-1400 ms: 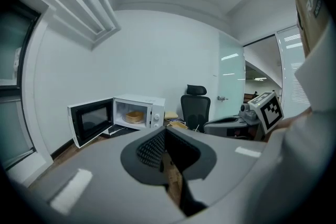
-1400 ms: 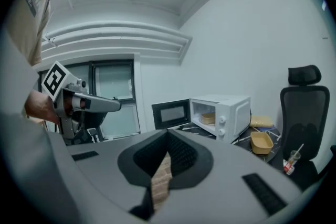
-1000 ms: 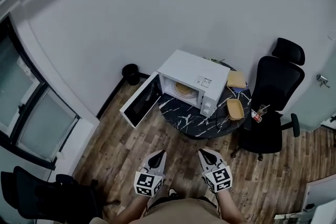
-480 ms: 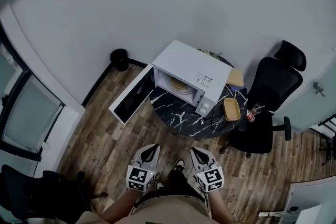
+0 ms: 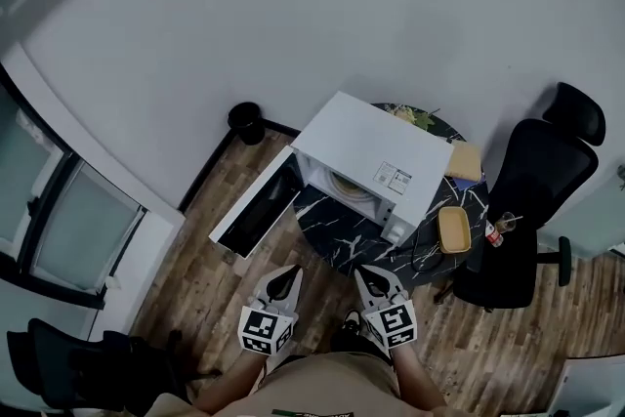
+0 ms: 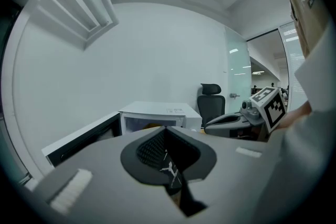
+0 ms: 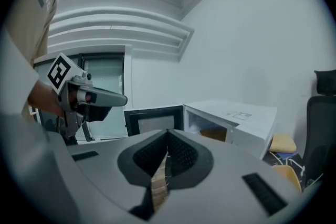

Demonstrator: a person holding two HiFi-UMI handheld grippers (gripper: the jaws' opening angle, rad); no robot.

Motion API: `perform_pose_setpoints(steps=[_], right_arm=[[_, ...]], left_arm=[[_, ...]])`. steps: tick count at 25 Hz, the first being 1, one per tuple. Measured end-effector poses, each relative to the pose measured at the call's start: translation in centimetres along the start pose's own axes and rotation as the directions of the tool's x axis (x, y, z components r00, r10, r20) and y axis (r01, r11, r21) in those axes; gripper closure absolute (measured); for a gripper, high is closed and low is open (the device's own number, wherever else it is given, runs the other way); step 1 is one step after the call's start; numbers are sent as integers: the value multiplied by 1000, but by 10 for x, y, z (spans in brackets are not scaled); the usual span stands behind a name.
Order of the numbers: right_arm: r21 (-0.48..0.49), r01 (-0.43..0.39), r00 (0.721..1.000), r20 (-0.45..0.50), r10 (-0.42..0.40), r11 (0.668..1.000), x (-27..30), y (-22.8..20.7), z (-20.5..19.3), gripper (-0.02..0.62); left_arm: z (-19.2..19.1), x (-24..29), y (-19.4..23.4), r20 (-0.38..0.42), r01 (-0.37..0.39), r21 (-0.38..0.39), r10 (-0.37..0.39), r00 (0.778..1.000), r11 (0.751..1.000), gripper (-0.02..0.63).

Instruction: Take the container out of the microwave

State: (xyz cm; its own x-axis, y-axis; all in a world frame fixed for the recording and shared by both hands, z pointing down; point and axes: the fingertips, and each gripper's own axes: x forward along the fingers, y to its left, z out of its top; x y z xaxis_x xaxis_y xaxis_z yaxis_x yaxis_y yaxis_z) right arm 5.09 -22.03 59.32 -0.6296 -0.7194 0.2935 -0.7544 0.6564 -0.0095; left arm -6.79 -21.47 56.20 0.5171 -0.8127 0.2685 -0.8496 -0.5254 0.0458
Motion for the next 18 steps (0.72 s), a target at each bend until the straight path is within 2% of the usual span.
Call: perform_pose_setpoints(steps=[5, 9, 13, 18], right_arm=[[-27, -60, 998, -28, 59, 998, 37, -29, 1, 588], [-32, -100, 995, -23, 99, 994, 63, -45, 7, 588], [12, -81, 995, -60, 82, 997, 88, -58, -2, 588], [-17, -27, 993, -114, 25, 999, 114, -66, -6, 588]], left_arm=[[8, 48, 16, -1, -28, -72, 28, 1000, 997, 603], [7, 70, 27, -13, -67, -93, 66, 998, 993, 603], [2, 79, 39, -29, -90, -105, 88, 996, 990, 603], [4, 86, 57, -19, -56, -104, 54, 998, 993, 603]])
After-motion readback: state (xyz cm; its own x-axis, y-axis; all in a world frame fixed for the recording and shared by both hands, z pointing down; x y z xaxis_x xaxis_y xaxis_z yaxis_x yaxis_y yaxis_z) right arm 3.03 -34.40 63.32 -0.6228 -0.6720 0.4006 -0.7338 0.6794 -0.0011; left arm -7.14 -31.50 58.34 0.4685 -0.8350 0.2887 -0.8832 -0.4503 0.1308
